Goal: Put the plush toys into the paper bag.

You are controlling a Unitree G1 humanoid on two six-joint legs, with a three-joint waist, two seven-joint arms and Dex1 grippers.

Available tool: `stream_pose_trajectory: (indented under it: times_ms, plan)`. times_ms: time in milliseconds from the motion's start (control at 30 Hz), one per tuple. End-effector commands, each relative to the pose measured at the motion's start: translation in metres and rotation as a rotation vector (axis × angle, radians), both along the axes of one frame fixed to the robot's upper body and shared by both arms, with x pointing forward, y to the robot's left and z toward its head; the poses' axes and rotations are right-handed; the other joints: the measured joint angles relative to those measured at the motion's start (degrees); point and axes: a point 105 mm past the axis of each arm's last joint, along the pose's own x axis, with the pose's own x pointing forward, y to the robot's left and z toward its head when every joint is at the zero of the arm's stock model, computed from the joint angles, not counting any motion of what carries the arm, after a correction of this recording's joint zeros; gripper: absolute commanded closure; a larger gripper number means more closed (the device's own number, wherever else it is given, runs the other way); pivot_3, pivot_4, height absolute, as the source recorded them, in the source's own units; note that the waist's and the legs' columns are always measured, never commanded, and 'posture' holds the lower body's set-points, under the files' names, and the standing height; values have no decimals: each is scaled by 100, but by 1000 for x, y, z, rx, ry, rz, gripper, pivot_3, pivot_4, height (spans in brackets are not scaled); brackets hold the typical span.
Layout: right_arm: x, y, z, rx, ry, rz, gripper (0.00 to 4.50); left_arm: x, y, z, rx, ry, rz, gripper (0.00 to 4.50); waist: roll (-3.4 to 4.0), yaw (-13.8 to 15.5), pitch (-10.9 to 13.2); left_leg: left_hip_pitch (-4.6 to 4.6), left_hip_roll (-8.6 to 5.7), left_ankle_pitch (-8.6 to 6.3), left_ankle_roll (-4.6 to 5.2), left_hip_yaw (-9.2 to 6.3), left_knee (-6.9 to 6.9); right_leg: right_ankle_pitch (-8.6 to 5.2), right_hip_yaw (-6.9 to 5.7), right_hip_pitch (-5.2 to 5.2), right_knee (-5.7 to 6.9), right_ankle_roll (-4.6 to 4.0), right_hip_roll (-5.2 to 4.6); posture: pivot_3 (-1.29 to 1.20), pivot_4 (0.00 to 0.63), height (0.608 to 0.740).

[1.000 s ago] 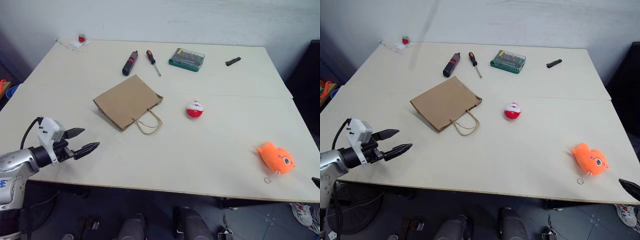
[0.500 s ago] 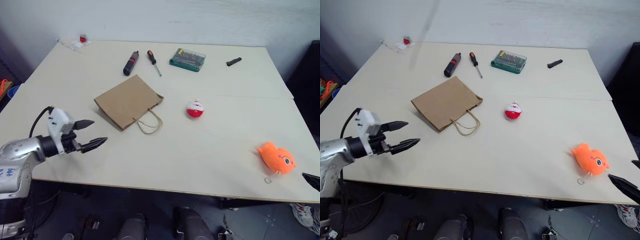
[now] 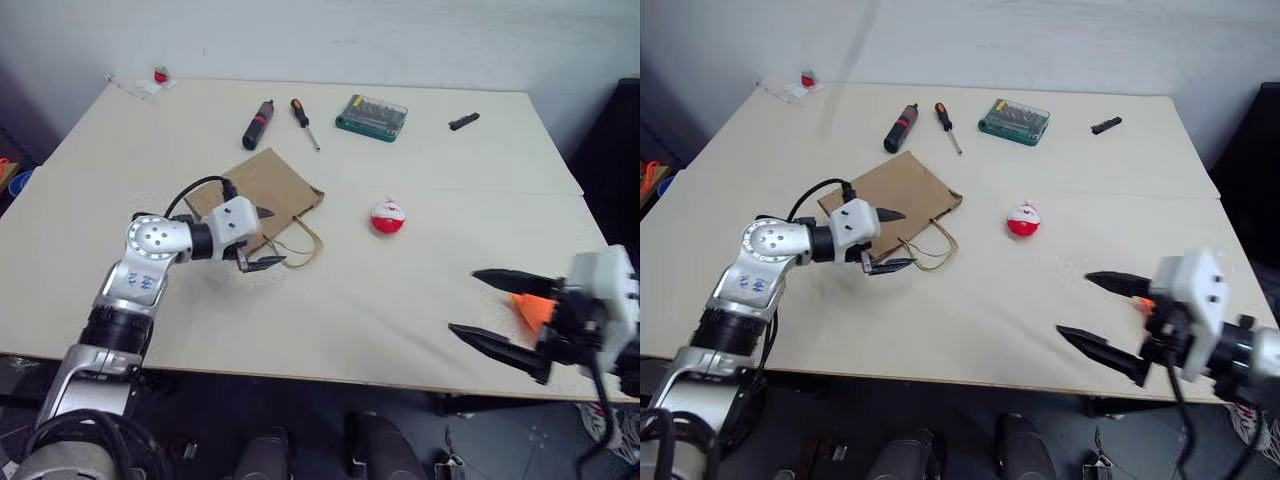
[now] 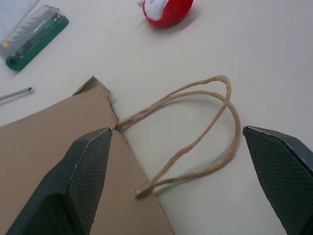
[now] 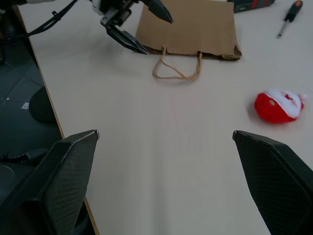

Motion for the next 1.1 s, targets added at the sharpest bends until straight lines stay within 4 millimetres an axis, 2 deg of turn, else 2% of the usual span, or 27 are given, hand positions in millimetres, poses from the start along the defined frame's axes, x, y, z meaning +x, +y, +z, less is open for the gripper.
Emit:
stream_pose_trajectory:
  times_ms: [33, 133, 167, 400, 500, 533, 667, 800, 900, 1000, 1100]
  plan:
    - [10, 9, 0, -21, -42, 2, 0, 6, -7, 3, 36, -52, -34, 47, -1, 10, 1, -6, 0, 1, -1, 0, 6, 0, -1, -3, 4, 0, 0, 0, 150, 740]
    - [15, 16, 0, -15, -51, 15, 0, 11, -12, 1, 35, -57, -46, 596, -2, 26, 0, -63, 0, 1, -1, -7, 48, 1, -6, -49, 26, 2, -1, 0, 150, 740]
    - [15, 17, 0, -14, -52, 19, 0, 12, -14, -1, 36, -56, -49, 932, -2, 37, 0, -93, 0, 3, -1, -7, 64, 5, -6, -77, 37, 9, -1, 0, 150, 740]
    - [20, 23, 0, -13, -64, 18, 0, 16, -26, -11, 35, -39, -74, 3199, -2, 118, 0, -99, -2, 6, 5, -6, 77, 7, -8, -77, 37, 11, 0, 0, 150, 740]
    - [20, 22, 0, -17, -66, 15, 0, 19, -30, -9, -3, -33, -69, 4242, -2, 136, 0, -100, -2, 5, 7, -6, 78, 7, -8, -77, 38, 12, 1, 0, 150, 740]
    - [20, 22, 0, -18, -65, 13, 0, 20, -32, -7, -19, -27, -69, 4457, -3, 141, 0, -100, -2, 4, 7, -6, 79, 7, -8, -77, 39, 12, 1, 0, 150, 740]
    - [20, 21, -4, -13, -54, 3, 0, 12, -39, 3, -136, 60, -125, 4457, -3, 137, 0, -104, -2, 4, 9, -6, 81, 8, -10, -77, 50, 14, 2, 0, 150, 740]
    - [22, 22, -6, 21, -38, -8, 0, -22, -55, 37, -359, 266, -340, 4457, -2, 128, 0, -123, 0, 3, 10, -18, 108, 8, -20, -81, 56, 14, 4, 0, 150, 740]
    - [27, 24, -7, 52, -39, -16, 0, -38, -58, 57, -434, 364, -425, 4457, -2, 110, -1, -150, 3, 0, 14, -36, 145, 12, -29, -86, 57, 20, 3, 0, 150, 740]
    - [35, 30, -7, 87, -41, -16, 617, -44, -57, 70, -490, 402, -444, 4500, -2, 79, -1, -145, 0, -1, 16, -35, 153, 14, -25, -83, 51, 23, 2, 0, 150, 740]
    - [49, 42, -8, 100, -52, 0, 1719, -46, -53, 73, -502, 414, -436, 4500, -2, 30, 0, -142, 0, 1, 16, -35, 154, 14, -24, -82, 54, 23, 3, 0, 150, 740]
